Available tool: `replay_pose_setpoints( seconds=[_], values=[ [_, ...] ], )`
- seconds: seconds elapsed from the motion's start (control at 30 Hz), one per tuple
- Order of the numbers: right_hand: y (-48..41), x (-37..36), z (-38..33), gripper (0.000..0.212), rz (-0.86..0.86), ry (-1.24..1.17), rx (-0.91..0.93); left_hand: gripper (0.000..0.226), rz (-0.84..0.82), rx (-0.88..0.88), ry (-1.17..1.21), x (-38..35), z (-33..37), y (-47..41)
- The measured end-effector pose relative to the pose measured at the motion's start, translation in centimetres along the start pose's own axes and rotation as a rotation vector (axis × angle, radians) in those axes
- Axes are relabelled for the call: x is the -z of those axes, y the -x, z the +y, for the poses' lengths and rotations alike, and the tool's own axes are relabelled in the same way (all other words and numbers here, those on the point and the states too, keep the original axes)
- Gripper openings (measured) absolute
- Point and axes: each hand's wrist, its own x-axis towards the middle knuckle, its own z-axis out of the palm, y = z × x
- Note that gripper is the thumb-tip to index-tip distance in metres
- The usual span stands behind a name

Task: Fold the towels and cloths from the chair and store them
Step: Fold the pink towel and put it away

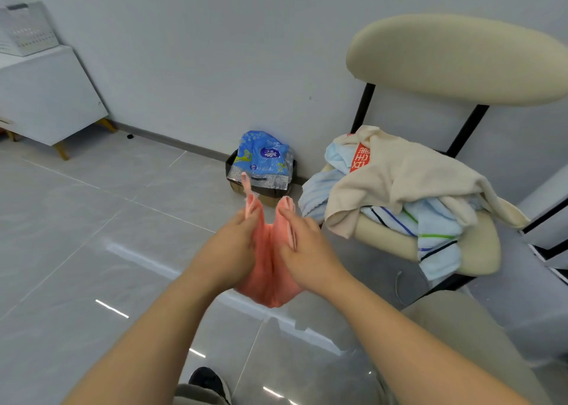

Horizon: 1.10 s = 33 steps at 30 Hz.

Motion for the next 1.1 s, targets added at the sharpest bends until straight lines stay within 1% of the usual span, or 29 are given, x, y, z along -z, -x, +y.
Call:
replay_pose_setpoints(
  seconds=[0.07,0.2,0.27,0.33,0.4,0.47,0.53,0.6,0.67,0.73,0.77,0.8,0.83,0.87,0.9,0.93,0.97,1.03,1.1],
  values=[
    [0.4,-0.5,-1.0,0.067,0.042,-0.11,0.016,0.066,0.019,-0.022,0.079,-0.4,0.7,-0.2],
    [0.9,-1.6,-2.0,0.073,0.135,-0.248,0.066,0.063,0.004,0.015,0.221,-0.4,1.2,-0.1],
    [0.9,-1.9,-2.1,0.071,0.178,-0.335,0.082,0.062,-0.005,0.02,0.286,-0.1,1.5,0.1],
    [1.1,-1.9,-2.1,0.065,0.201,-0.407,0.081,0.059,0.004,0.021,0.358,0.2,1.9,0.5],
    [1.4,-1.8,-2.1,0.056,0.18,-0.526,0.051,0.052,0.026,0.024,0.434,0.7,2.3,0.8],
    [1.6,-1.6,-2.2,0.045,0.118,-0.765,-0.016,0.045,0.063,0.026,0.482,1.1,2.5,1.1],
    [1.7,-1.5,-2.3,0.036,0.05,-1.018,-0.103,0.042,0.092,0.032,0.444,1.3,2.6,1.3],
    [1.9,-1.2,-2.1,0.033,0.004,-1.137,-0.176,0.058,0.097,0.014,0.378,1.2,2.3,1.2],
    [1.9,-0.7,-1.5,0.033,-0.05,-1.196,-0.215,0.071,0.061,0.014,0.347,1.1,1.8,1.0],
    [1.8,-0.4,-0.6,0.036,-0.037,-1.137,-0.223,0.079,0.001,0.002,0.307,1.2,1.6,1.0],
    [1.6,-0.3,0.3,0.043,0.02,-0.978,-0.196,0.084,-0.035,-0.013,0.275,1.3,1.5,1.0],
    [1.3,-0.1,1.2,0.056,0.094,-0.733,-0.14,0.089,-0.077,-0.029,0.239,1.3,1.5,1.0],
    [1.0,0.1,2.0,0.072,0.127,-0.461,-0.082,0.094,-0.124,-0.056,0.2,1.4,1.7,1.1],
    [0.7,0.4,2.5,0.088,0.111,-0.262,-0.02,0.097,-0.173,-0.095,0.169,1.4,1.7,1.1],
    [0.5,0.9,2.7,0.101,0.055,-0.168,0.025,0.098,-0.219,-0.141,0.145,1.3,1.7,1.2],
    [0.2,1.4,2.8,0.106,-0.015,-0.162,0.05,0.097,-0.261,-0.174,0.121,1.2,1.8,1.3],
    [-0.1,2.1,2.8,0.102,-0.096,-0.196,0.054,0.095,-0.286,-0.197,0.095,1.2,1.9,1.3],
    [-0.7,2.9,2.9,0.08,-0.203,-0.3,0.039,0.089,-0.269,-0.213,0.063,1.0,2.0,1.2],
    [-1.4,3.4,3.4,0.051,-0.148,-0.237,0.012,0.085,-0.192,-0.204,0.045,0.7,1.8,1.0]
  ],
)
